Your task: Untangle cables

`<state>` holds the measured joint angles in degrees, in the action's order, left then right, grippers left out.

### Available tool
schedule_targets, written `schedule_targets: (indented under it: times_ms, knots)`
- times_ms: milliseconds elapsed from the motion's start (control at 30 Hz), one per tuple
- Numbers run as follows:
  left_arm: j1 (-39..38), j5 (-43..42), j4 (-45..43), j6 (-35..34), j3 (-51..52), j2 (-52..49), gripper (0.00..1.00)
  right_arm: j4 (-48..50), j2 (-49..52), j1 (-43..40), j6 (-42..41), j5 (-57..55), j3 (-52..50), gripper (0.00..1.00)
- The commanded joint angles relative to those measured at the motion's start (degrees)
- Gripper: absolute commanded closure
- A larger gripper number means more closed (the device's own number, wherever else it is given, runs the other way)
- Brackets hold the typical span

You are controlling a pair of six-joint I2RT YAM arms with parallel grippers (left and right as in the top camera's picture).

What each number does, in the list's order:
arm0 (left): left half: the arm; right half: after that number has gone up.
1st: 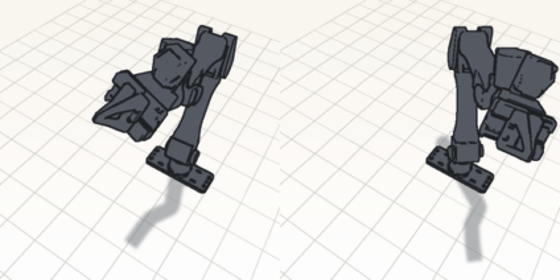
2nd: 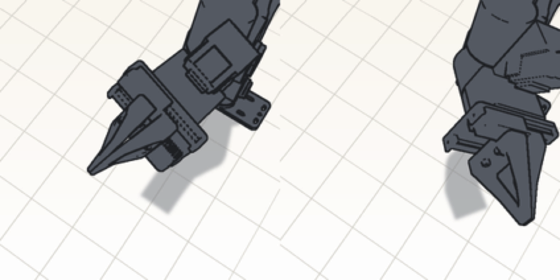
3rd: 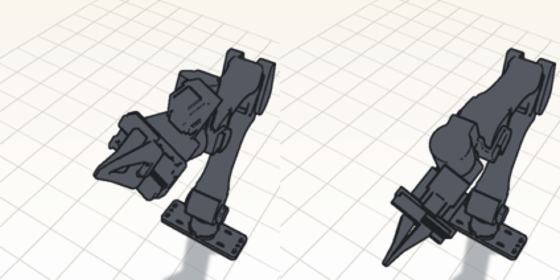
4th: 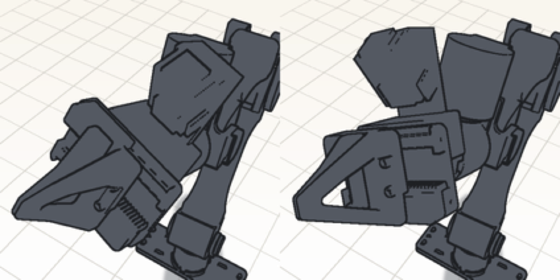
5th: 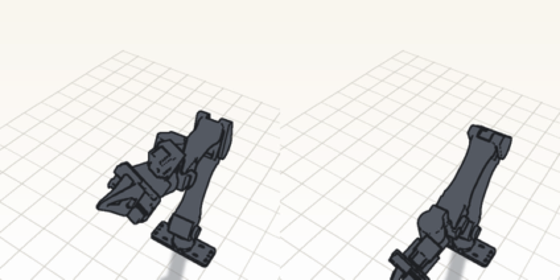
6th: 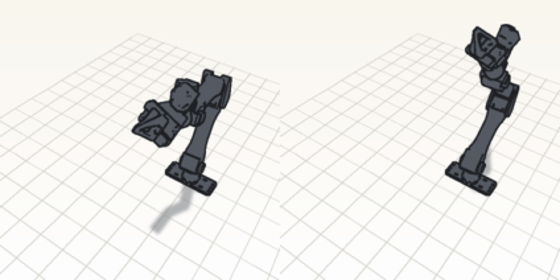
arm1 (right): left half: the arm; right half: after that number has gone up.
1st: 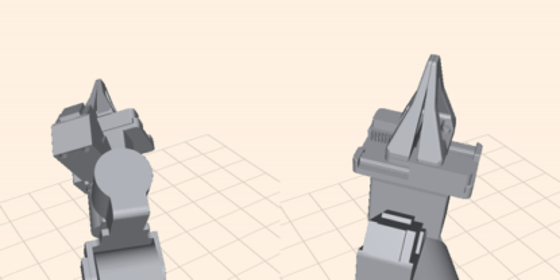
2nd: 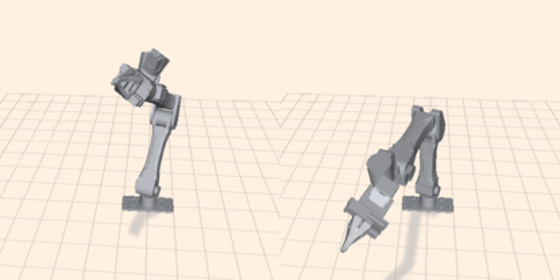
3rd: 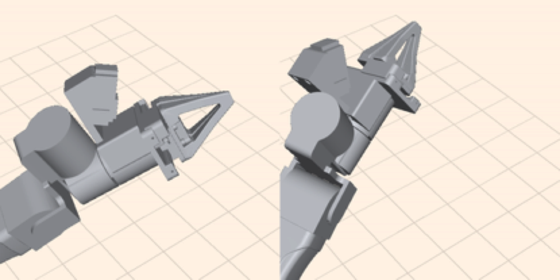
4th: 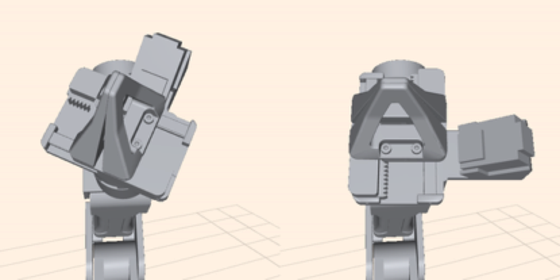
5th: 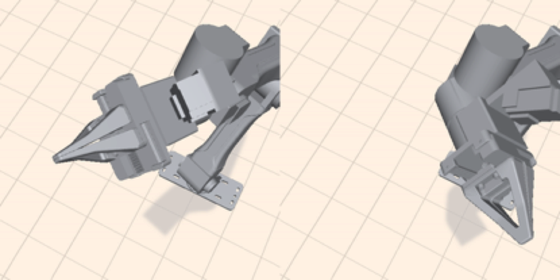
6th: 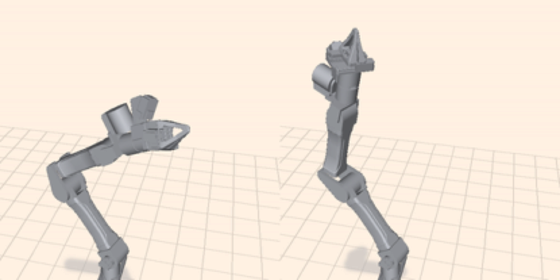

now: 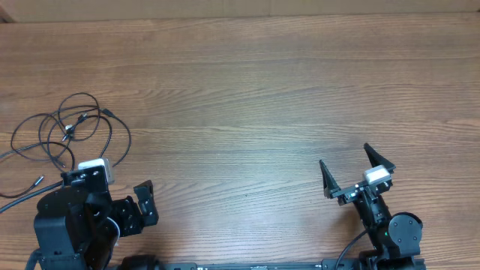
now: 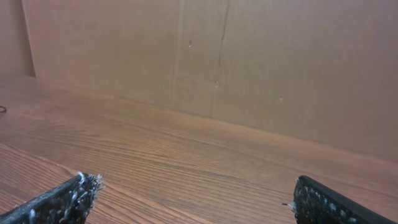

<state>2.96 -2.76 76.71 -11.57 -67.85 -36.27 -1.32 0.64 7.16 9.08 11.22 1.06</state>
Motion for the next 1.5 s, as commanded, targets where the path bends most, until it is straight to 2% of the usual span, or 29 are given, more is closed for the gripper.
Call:
schedule_targets:
  times_ms: [0,167,267,1467]
  knots:
    - [-0.4,0.4,-0.2,0.9,-0.1,0.2,0.0,0.7,-0.5,-0.2,0.1,-2.0,-0.6,0.0]
    - [-0.4,0.4,-0.2,0.9,-0.1,0.2,0.01,1.2,-0.5,-0.2,-9.3,-12.5,-0.6,0.0]
    - [-0.4,0.4,-0.2,0.9,-0.1,0.2,0.01,-4.0,-0.5,-0.2,-9.7,-11.9,-0.6,0.0]
    - [-0.4,0.4,-0.2,0.9,-0.1,0.2,0.0,-3.5,-0.5,-0.2,-8.9,-11.6,-0.6,0.0]
